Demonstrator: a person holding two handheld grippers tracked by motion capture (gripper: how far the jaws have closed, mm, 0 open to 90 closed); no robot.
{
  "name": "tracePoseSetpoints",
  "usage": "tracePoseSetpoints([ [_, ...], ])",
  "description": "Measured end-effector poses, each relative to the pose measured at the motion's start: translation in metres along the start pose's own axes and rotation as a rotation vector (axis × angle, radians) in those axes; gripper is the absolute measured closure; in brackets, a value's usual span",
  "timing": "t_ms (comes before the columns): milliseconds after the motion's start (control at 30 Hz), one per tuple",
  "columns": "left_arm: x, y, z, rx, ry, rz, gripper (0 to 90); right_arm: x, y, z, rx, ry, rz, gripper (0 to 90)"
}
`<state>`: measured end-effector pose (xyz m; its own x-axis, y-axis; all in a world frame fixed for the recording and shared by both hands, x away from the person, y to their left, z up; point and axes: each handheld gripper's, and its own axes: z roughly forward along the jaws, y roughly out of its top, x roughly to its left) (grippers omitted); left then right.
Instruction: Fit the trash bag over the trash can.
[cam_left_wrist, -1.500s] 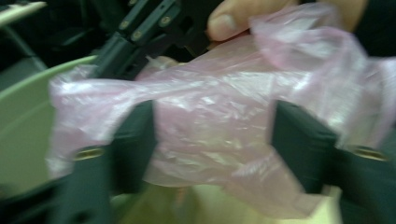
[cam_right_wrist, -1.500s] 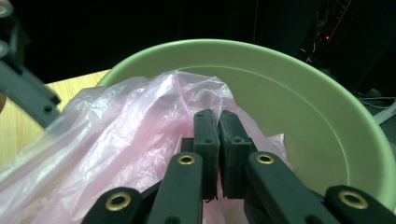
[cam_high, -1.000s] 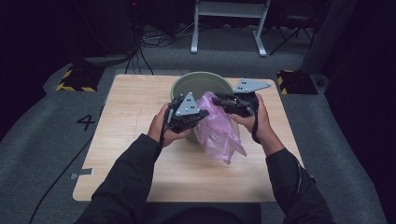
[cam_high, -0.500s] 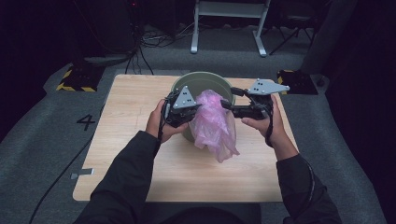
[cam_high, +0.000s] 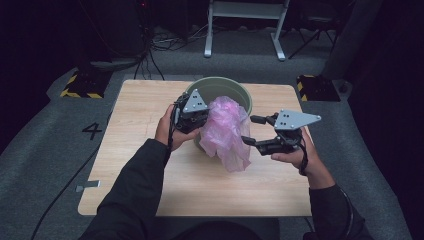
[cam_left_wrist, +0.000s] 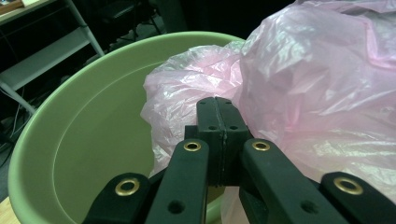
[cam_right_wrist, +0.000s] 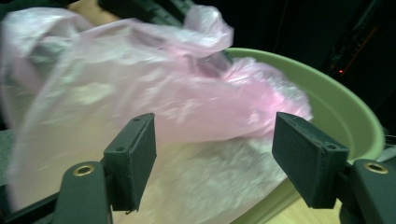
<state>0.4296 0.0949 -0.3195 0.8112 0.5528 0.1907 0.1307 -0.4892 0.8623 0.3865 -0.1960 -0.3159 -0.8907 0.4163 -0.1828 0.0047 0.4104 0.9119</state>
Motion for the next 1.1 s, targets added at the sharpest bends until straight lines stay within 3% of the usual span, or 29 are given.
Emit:
tracePoseSetpoints([
  [67,0.000,-0.001,0.000,0.002,0.004,0.000,89.7,0.004,-0.004,-0.004,-0.012,0.021,0.002,29.5],
  [367,-0.001,-0.001,-0.002,0.010,0.016,0.013,89.8,0.018,-0.011,-0.024,-0.037,0.034,-0.005,30.2],
  [467,-0.002,-0.001,-0.001,0.026,0.020,0.017,89.8,0.028,-0.011,-0.029,-0.035,0.046,-0.041,29.0],
  [633,-0.006,0.001,0.001,0.038,0.037,0.029,89.8,0.036,-0.010,-0.030,-0.046,0.071,-0.035,28.9],
  [733,-0.006,0.001,0.002,0.040,0.038,0.027,89.8,0.043,-0.010,-0.022,-0.024,0.087,-0.040,29.2],
  [800,-0.006,0.000,0.003,0.038,0.039,0.029,89.8,0.046,-0.010,-0.015,0.010,0.064,-0.032,36.5],
  [933,-0.006,-0.001,0.001,0.024,0.037,0.024,88.7,0.048,-0.013,0.000,0.065,0.033,-0.051,65.2],
  [1033,-0.003,-0.003,-0.003,0.015,0.034,0.015,87.8,0.043,-0.017,0.004,0.063,0.010,-0.035,79.6],
  [1100,-0.002,-0.004,-0.005,0.010,0.026,0.006,85.4,0.039,-0.019,0.004,0.057,-0.020,-0.033,84.4],
])
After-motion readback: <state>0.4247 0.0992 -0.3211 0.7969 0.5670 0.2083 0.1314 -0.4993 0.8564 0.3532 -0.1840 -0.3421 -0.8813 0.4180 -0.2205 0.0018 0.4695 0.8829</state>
